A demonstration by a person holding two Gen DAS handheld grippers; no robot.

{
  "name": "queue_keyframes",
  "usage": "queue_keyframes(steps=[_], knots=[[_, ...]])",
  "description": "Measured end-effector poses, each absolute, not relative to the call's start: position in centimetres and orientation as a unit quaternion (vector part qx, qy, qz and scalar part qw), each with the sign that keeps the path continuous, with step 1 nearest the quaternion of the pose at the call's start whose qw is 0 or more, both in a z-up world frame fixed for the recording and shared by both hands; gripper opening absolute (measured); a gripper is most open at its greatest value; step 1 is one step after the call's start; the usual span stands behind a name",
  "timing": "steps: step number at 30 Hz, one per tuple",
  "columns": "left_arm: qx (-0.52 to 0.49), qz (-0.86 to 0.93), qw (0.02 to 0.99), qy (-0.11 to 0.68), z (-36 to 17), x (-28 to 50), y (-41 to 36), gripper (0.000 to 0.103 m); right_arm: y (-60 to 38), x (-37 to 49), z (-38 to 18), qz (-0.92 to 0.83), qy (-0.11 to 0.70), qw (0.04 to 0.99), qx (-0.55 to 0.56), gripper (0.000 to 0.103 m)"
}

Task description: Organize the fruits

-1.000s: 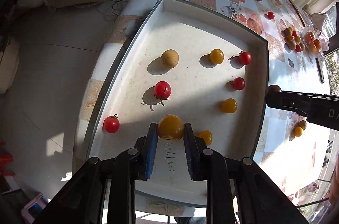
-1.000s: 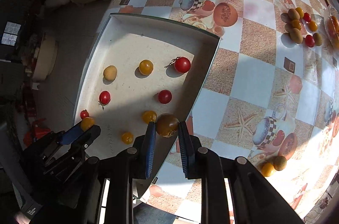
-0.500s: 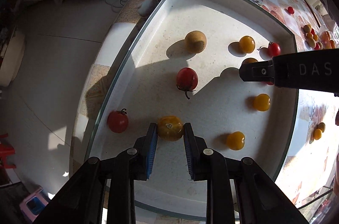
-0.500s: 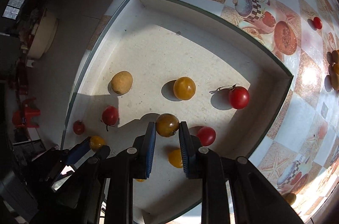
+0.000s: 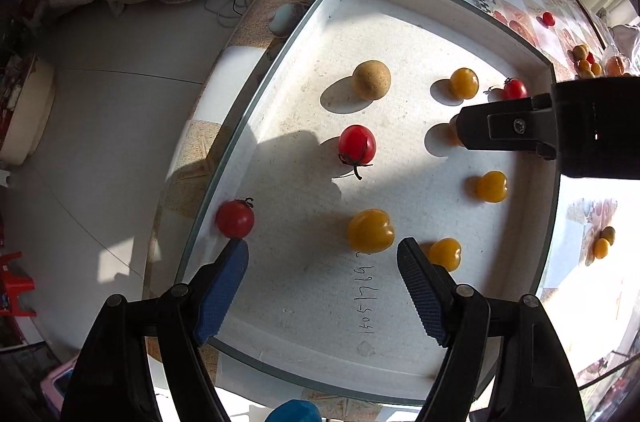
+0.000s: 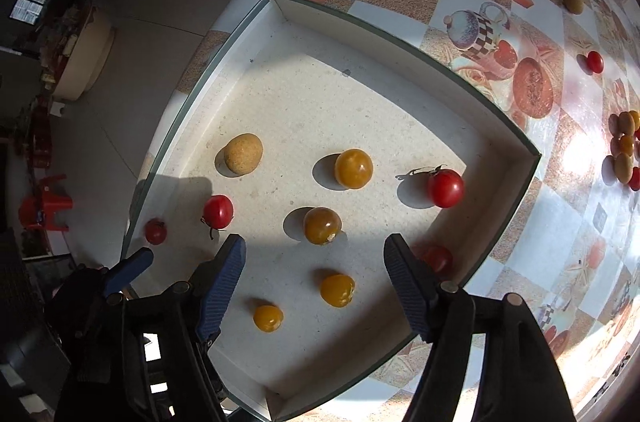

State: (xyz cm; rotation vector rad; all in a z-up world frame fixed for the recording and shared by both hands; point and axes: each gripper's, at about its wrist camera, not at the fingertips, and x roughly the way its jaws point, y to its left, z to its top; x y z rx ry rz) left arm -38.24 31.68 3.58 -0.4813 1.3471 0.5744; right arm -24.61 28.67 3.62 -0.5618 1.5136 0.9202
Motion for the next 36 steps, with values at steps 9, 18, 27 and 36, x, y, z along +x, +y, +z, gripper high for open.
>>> queue_keyframes(steps=[9, 18, 27, 36], knots=[[-0.184, 0.268, 0.723, 0.609, 6.0, -37.8, 31.3, 0.103, 24.5, -25.0, 7.4, 0.367, 0.618, 0.640, -0.271, 0.103], [-0.172, 0.264, 0.723, 0.615, 8.5, -37.0, 31.0, 0.103, 22.1, -24.8, 10.3, 0.354, 0.603, 0.657, -0.281, 0.103], [-0.134, 0.224, 0.736, 0.625, 10.9, -37.0, 28.6, 0.103, 20.0, -25.4, 12.9, 0.359, 0.611, 0.653, -0.268, 0.103], [-0.126, 0.226, 0.733, 0.629, 12.2, -37.5, 27.3, 0.103, 18.5, -25.1, 14.4, 0.352, 0.592, 0.669, -0.279, 0.103]])
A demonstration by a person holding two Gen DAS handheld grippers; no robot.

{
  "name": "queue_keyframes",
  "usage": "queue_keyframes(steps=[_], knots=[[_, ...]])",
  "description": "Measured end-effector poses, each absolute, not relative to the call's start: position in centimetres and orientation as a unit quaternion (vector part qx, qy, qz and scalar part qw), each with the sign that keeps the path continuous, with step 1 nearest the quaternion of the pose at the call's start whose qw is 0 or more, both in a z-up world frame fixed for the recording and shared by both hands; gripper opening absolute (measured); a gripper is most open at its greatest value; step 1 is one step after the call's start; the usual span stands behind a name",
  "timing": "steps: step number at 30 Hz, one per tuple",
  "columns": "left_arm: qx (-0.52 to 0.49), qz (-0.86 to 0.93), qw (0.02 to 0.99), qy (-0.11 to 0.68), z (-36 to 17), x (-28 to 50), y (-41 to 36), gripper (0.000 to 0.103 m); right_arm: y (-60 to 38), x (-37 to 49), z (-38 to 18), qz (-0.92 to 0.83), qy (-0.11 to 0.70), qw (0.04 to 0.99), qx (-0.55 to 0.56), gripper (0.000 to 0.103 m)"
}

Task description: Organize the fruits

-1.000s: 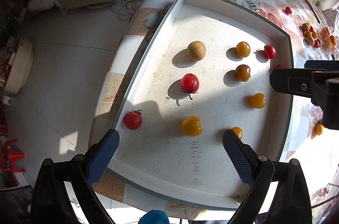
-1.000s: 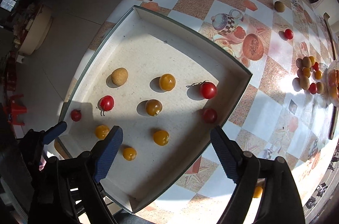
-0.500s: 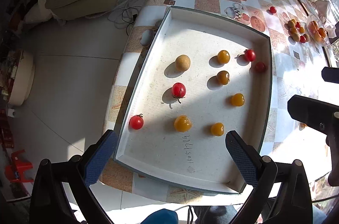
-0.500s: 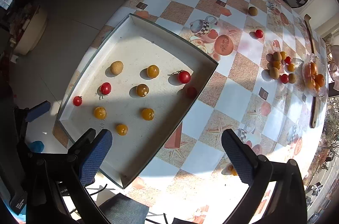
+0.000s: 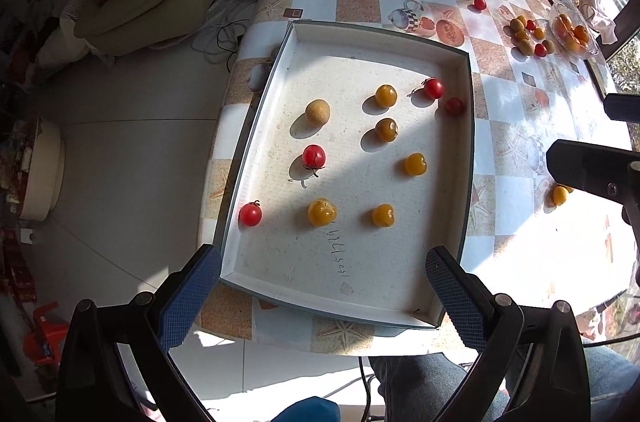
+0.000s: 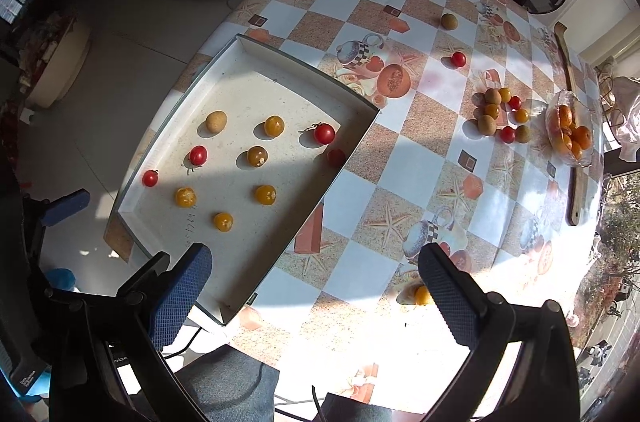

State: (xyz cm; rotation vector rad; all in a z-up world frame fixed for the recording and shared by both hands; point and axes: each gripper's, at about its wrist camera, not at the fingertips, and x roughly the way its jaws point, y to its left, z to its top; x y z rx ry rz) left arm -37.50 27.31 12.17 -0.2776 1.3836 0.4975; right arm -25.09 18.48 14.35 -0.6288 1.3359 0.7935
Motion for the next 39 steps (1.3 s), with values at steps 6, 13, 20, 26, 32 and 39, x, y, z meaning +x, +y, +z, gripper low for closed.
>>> queue_keyframes(steps=[6, 13, 20, 26, 32, 39], knots=[[-0.124, 0.227, 0.731, 0.631, 12.6, -37.3, 26.8, 0.103, 18.4, -24.5, 15.0, 0.356, 0.585, 0.673, -0.279, 0.103], [-0.126, 0.232, 0.731, 0.629, 12.9, -36.9, 26.4, 0.103, 18.4, -24.5, 15.4, 0.367, 0.577, 0.671, -0.288, 0.103], [-0.128, 0.234, 0.732, 0.627, 13.0, -36.6, 26.1, 0.103, 18.3, -24.4, 15.6, 0.371, 0.572, 0.669, -0.296, 0.103], [-0.127, 0.236, 0.732, 0.627, 13.1, -36.6, 26.0, 0.103, 18.3, -24.4, 15.6, 0.373, 0.572, 0.668, -0.296, 0.103], [-0.128, 0.239, 0.732, 0.625, 13.2, -36.7, 26.0, 0.103, 18.3, -24.5, 15.6, 0.372, 0.572, 0.669, -0.294, 0.103], [-0.126, 0.239, 0.732, 0.625, 13.3, -36.7, 26.0, 0.103, 18.6, -24.8, 15.6, 0.377, 0.570, 0.667, -0.298, 0.103]])
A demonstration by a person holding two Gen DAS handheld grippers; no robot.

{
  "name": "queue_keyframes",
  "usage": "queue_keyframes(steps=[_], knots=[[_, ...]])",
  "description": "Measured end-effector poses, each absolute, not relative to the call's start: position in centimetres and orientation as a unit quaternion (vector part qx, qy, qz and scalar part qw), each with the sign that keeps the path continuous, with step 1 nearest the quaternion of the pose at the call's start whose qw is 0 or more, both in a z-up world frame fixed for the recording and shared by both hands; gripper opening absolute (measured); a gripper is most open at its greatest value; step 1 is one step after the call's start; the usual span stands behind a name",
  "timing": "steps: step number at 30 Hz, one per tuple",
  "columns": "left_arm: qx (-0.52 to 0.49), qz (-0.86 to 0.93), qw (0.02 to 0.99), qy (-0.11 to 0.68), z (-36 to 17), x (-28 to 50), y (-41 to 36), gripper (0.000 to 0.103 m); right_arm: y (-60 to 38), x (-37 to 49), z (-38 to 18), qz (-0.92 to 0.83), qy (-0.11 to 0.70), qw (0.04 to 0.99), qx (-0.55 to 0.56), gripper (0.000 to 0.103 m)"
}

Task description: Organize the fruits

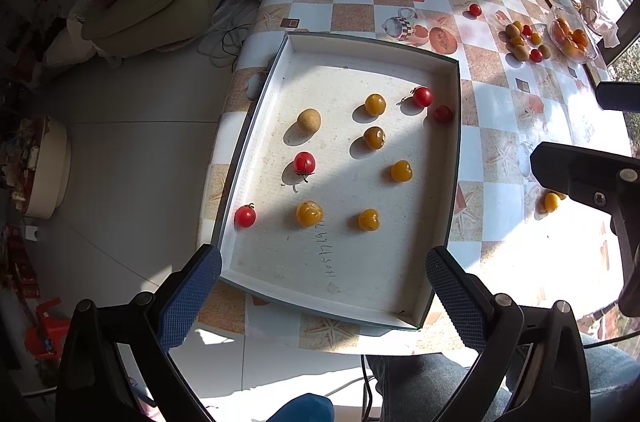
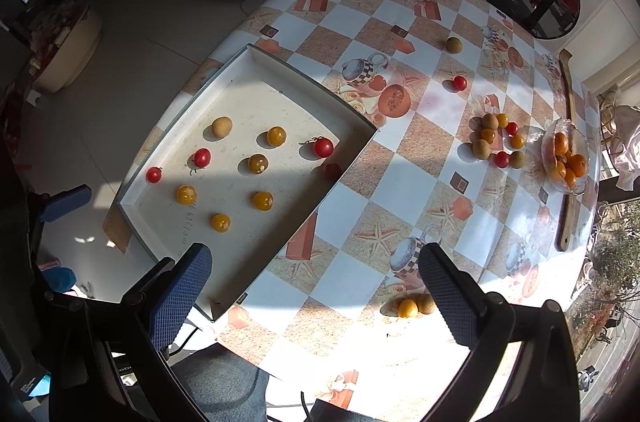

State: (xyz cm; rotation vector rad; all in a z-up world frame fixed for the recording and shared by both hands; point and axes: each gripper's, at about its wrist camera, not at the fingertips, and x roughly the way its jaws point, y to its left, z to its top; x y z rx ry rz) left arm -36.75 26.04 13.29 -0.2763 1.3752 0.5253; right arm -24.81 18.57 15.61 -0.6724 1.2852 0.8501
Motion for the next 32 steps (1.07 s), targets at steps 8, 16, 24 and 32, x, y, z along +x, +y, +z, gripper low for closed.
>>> queue_keyframes(steps=[8, 16, 24, 32], knots=[[-0.122, 0.237, 0.733, 0.625, 13.31, -36.64, 25.89, 0.103, 18.54, -24.80, 15.62, 0.376, 0.570, 0.668, -0.297, 0.103], [-0.118, 0.233, 0.734, 0.627, 13.30, -36.47, 25.94, 0.103, 18.52, -24.77, 15.59, 0.376, 0.570, 0.667, -0.298, 0.103], [-0.113, 0.234, 0.733, 0.629, 13.02, -36.35, 25.73, 0.103, 18.55, -24.80, 15.54, 0.375, 0.571, 0.667, -0.297, 0.103], [-0.105, 0.229, 0.745, 0.618, 13.52, -36.39, 25.74, 0.103, 18.48, -24.70, 15.56, 0.377, 0.570, 0.667, -0.298, 0.103]])
